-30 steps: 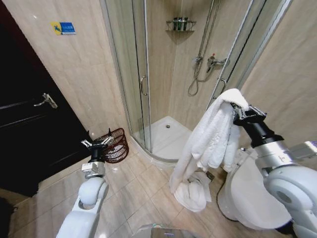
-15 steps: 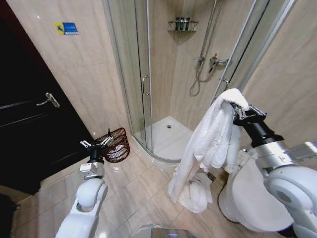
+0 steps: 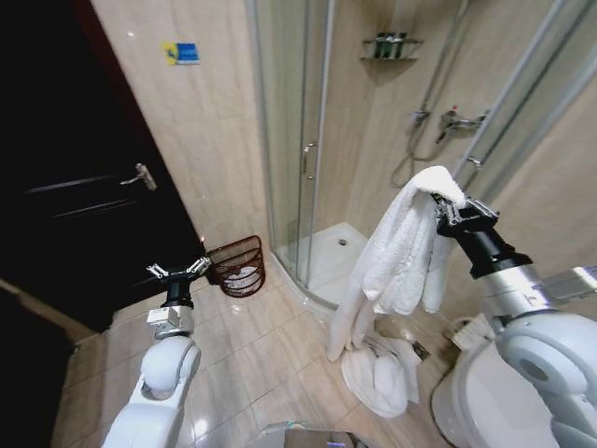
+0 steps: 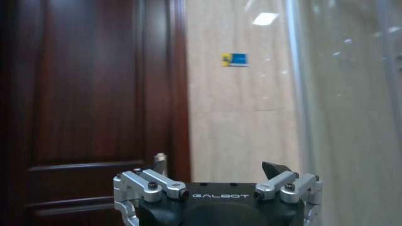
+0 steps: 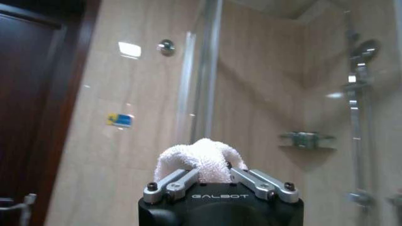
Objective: Discard the used towel into the hamper.
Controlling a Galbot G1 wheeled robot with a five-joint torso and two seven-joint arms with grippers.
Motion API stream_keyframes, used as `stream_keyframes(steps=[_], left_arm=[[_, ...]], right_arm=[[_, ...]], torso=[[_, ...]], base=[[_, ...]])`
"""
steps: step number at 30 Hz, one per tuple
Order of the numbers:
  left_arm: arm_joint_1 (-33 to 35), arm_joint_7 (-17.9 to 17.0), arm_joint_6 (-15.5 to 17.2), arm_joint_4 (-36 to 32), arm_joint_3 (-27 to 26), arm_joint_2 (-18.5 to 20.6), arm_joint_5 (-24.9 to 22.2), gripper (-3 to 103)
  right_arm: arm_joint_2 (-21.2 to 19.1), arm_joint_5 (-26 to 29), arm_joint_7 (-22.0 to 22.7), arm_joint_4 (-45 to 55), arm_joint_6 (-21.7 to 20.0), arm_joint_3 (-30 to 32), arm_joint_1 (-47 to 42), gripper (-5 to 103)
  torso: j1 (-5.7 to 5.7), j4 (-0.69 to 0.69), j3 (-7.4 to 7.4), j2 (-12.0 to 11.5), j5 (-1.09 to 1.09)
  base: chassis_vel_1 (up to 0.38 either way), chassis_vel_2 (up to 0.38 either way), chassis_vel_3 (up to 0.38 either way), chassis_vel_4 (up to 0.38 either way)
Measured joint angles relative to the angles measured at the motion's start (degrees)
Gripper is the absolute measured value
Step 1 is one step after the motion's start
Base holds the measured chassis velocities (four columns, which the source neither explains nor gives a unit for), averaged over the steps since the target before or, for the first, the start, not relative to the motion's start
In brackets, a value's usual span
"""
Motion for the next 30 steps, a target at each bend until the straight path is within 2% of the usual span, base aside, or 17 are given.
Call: stream_keyframes(steps=[20,25,30], left_arm=[[0.17,0.16,-0.04,0.3,-0.83,-0.69,1.05,100],[0.18,-0.07,-1.0,1.2,-1.2,-0.5,1.17,100],[0.82,-0.75,-3.19,1.92,-2.1,0.79,-0.59,100]], right_arm=[[0.46,0.03,-1.56,-1.46,0.5,-0.73,0.85,4],[1.37,0.0,-2.49,-2.53,0.63,-1.49,1.21,4],[2.51,0.05,-4.26,-5.66,0.48,-4.49,6.07,4]], torso=[[0.0,-0.01,0.0,0.0,0.02],[0.0,0.02,0.0,0.0,0.02],[0.0,-0.02,0.0,0.0,0.01]], base=[[0.126,0.128,0.126,0.125],[0.107,0.106,0.114,0.129],[0.03,0.023,0.017,0.018]])
